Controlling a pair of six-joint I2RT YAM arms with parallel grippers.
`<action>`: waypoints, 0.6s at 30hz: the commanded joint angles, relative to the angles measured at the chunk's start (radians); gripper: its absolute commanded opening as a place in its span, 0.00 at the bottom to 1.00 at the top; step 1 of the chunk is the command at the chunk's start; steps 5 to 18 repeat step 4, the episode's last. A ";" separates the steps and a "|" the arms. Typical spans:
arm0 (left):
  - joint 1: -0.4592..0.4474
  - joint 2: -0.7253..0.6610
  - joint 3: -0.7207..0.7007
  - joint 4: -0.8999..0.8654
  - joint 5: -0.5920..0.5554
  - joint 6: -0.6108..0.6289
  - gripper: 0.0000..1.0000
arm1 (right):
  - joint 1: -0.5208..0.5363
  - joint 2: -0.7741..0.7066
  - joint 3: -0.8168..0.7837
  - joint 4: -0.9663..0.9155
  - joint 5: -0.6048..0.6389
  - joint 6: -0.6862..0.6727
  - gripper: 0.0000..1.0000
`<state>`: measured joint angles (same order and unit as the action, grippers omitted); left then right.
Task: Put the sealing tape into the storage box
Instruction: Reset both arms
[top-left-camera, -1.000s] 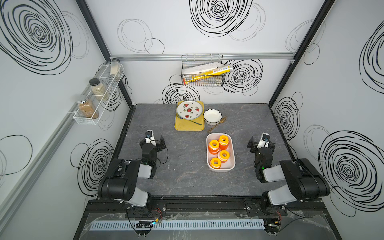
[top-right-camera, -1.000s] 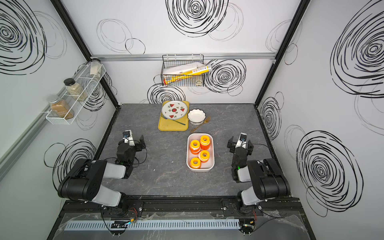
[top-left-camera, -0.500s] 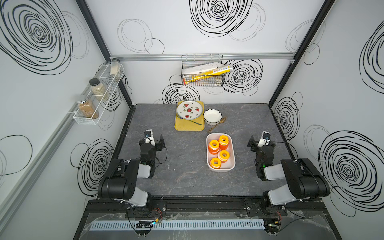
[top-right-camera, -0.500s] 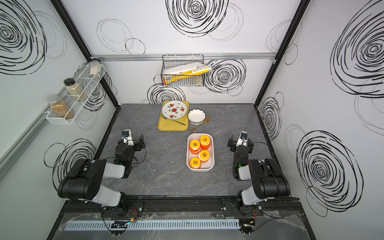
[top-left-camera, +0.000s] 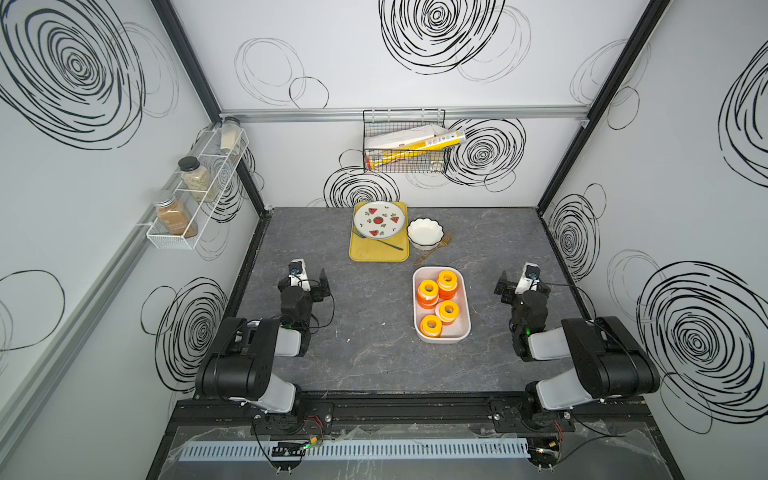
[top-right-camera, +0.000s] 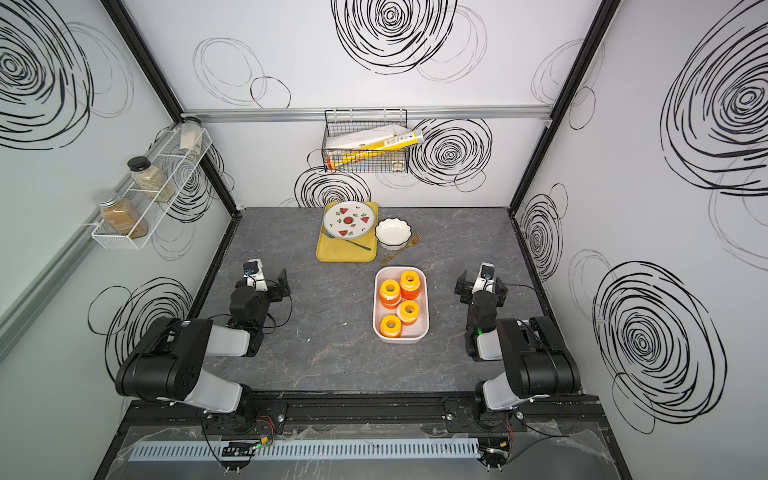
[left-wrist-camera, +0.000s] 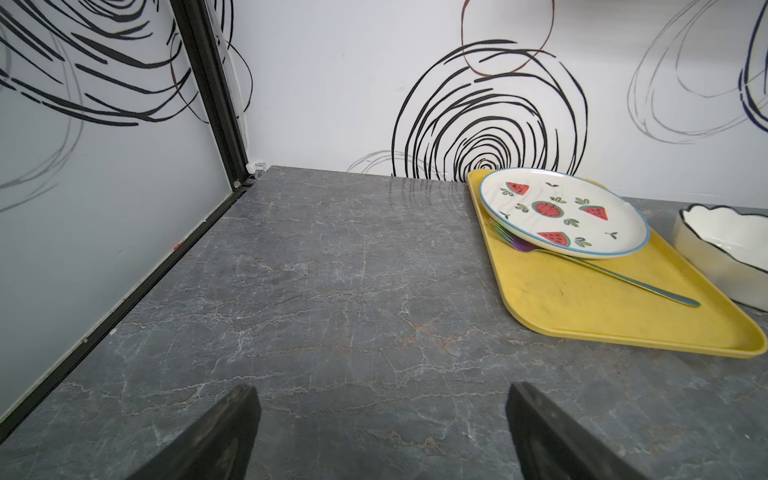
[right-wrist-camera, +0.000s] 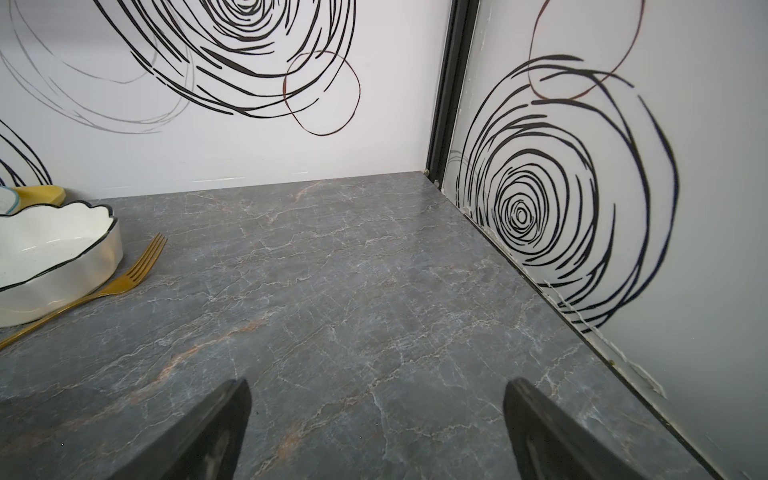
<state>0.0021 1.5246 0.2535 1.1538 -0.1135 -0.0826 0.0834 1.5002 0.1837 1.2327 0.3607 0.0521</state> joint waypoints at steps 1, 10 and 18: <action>-0.002 0.005 0.006 0.055 0.005 0.000 0.99 | -0.002 -0.005 0.021 -0.004 -0.004 0.005 1.00; -0.002 0.005 0.007 0.055 0.005 0.001 0.99 | -0.003 -0.011 0.012 0.007 -0.004 0.004 1.00; -0.002 0.005 0.007 0.055 0.005 0.001 0.99 | -0.003 -0.011 0.012 0.007 -0.004 0.004 1.00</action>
